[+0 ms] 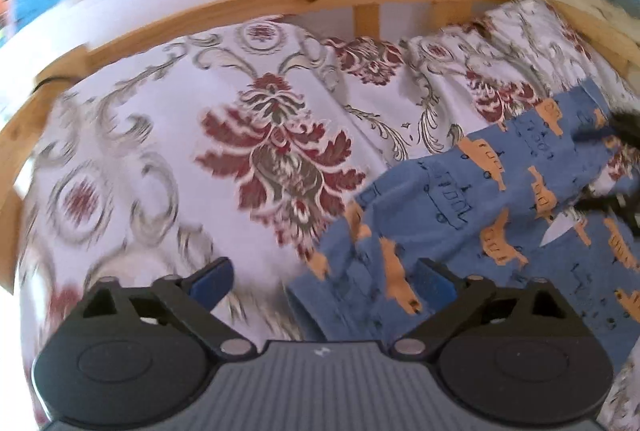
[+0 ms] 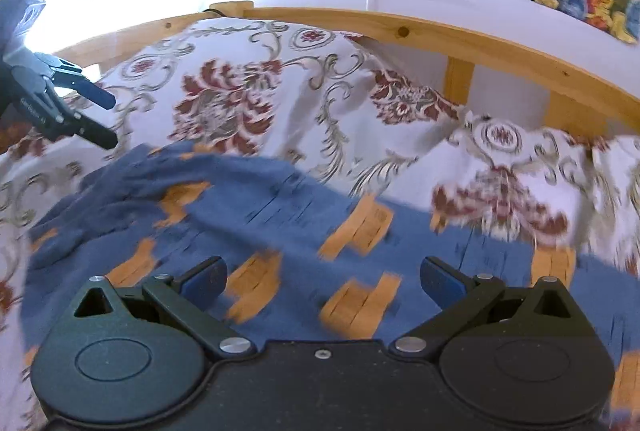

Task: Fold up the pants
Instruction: 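Grasp the pant leg hems with the left and right grippers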

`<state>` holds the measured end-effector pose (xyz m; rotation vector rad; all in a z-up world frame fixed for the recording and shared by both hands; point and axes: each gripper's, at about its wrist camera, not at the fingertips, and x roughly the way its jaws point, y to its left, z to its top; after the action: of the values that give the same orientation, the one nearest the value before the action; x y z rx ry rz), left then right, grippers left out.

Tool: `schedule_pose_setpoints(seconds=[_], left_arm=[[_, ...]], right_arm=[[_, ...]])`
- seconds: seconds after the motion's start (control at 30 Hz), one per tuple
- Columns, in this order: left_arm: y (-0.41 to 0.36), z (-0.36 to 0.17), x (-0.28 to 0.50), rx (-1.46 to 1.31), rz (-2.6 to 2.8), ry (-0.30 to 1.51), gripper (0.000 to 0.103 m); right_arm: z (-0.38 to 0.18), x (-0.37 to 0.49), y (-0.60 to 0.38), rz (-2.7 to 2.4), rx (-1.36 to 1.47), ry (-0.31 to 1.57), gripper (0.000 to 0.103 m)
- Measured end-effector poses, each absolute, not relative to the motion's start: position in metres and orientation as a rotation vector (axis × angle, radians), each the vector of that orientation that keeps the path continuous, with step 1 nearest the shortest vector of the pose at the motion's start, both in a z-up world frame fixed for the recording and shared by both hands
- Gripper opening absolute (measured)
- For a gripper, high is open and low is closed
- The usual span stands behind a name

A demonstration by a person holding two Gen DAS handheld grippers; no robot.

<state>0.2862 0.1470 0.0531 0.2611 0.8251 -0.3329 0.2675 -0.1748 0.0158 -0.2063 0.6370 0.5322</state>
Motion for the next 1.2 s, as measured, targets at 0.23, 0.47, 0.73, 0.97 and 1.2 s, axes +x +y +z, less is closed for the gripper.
schedule_pose_setpoints(seconds=[0.23,0.47,0.73,0.97,1.2], left_arm=[[0.151,0.036,0.337,0.273,-0.547,0.987,0.065],[0.159,0.015,0.366,0.291,-0.675,1.196,0.068],[0.176,0.013,0.395,0.119,-0.66,1.256,0.053],[0.169,0.004,0.395,0.136,-0.668,1.283,0.014],[0.166,0.01,0.389,0.168,-0.592,1.225,0.004]], right_arm=[[0.013,0.356,-0.15,0.623,-0.239,0.686,0.098],[0.002,0.404,-0.142,0.695,-0.364,0.811,0.083],[-0.002,0.42,-0.173,0.694,-0.3,0.872,0.077],[-0.008,0.422,-0.167,0.739,-0.344,0.891,0.054],[-0.01,0.422,-0.167,0.667,-0.409,0.868,0.006]])
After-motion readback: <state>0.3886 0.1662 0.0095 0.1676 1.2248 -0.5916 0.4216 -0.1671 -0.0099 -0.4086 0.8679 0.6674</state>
